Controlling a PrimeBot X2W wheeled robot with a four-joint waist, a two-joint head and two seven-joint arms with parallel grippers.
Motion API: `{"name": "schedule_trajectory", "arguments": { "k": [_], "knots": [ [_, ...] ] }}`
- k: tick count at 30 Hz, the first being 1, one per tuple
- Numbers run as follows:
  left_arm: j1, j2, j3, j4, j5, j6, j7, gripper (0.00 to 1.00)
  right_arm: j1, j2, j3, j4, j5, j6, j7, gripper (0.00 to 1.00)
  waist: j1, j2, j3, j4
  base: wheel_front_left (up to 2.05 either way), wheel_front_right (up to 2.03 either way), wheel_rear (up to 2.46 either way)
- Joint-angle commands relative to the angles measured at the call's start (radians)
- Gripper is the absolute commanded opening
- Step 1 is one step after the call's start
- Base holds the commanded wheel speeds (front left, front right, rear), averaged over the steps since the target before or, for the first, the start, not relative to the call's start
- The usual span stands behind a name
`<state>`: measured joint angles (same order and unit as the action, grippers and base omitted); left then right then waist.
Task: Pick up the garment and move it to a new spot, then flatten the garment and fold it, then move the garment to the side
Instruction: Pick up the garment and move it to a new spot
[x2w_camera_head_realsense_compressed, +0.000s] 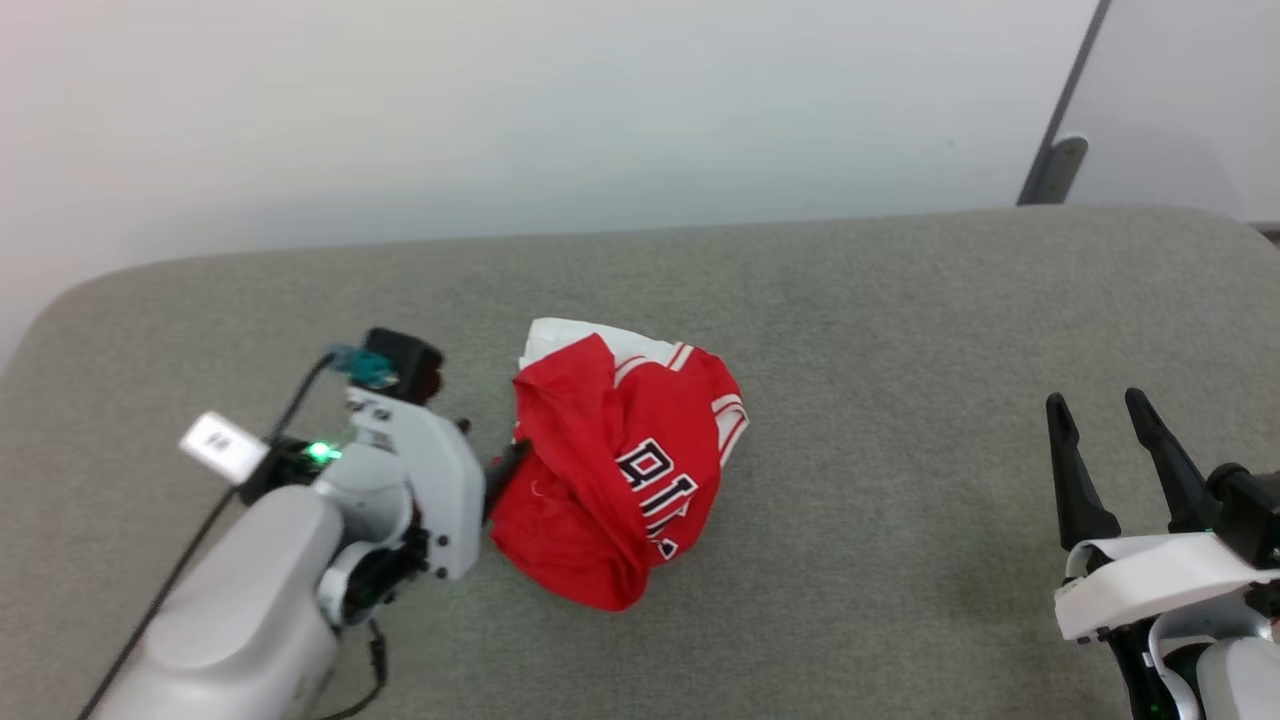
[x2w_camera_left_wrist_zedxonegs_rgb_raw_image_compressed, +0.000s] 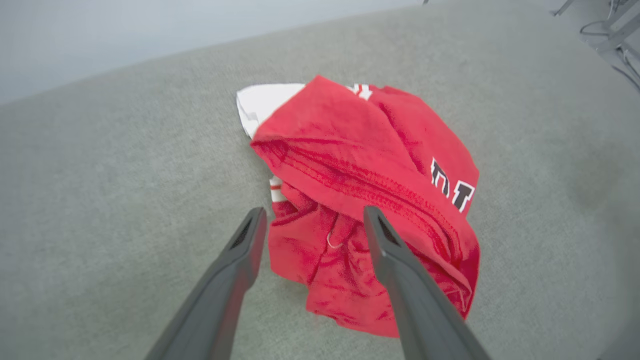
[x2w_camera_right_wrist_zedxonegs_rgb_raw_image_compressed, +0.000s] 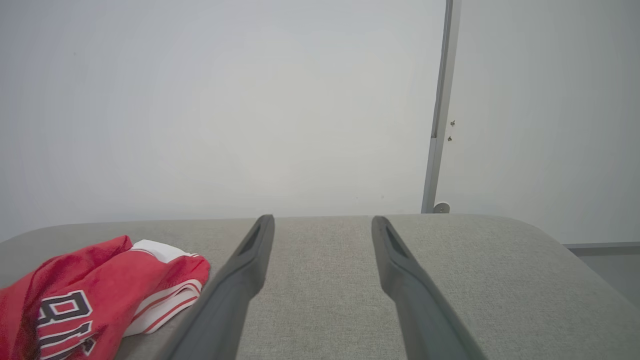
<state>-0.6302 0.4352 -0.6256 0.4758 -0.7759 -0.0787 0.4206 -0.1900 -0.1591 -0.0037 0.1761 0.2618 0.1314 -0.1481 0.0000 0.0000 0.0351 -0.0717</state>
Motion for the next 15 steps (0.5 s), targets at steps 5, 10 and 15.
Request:
{"name": "schedule_trajectory", "arguments": {
  "k": [5,10,15],
  "knots": [
    [0.076,0.070,0.059,-0.065,0.022,0.027,-0.154,1.00,0.029,-0.009,-0.010,-0.014,0.000,-0.001,-0.012,1.00,0.0000,0.0000,-0.031,0.034,0.00,0.00,0.00],
    [0.149,0.127,0.125,-0.102,0.028,0.048,-0.316,1.00,0.041,-0.017,-0.019,-0.017,0.008,-0.001,-0.018,1.00,0.0000,0.0000,-0.039,0.047,0.00,0.00,0.00],
    [0.231,0.153,0.184,-0.124,0.034,0.062,-0.491,1.00,0.054,-0.025,-0.035,-0.015,0.000,-0.001,-0.030,1.00,0.0000,0.0000,-0.043,0.059,0.00,0.00,0.00]
  ]
}}
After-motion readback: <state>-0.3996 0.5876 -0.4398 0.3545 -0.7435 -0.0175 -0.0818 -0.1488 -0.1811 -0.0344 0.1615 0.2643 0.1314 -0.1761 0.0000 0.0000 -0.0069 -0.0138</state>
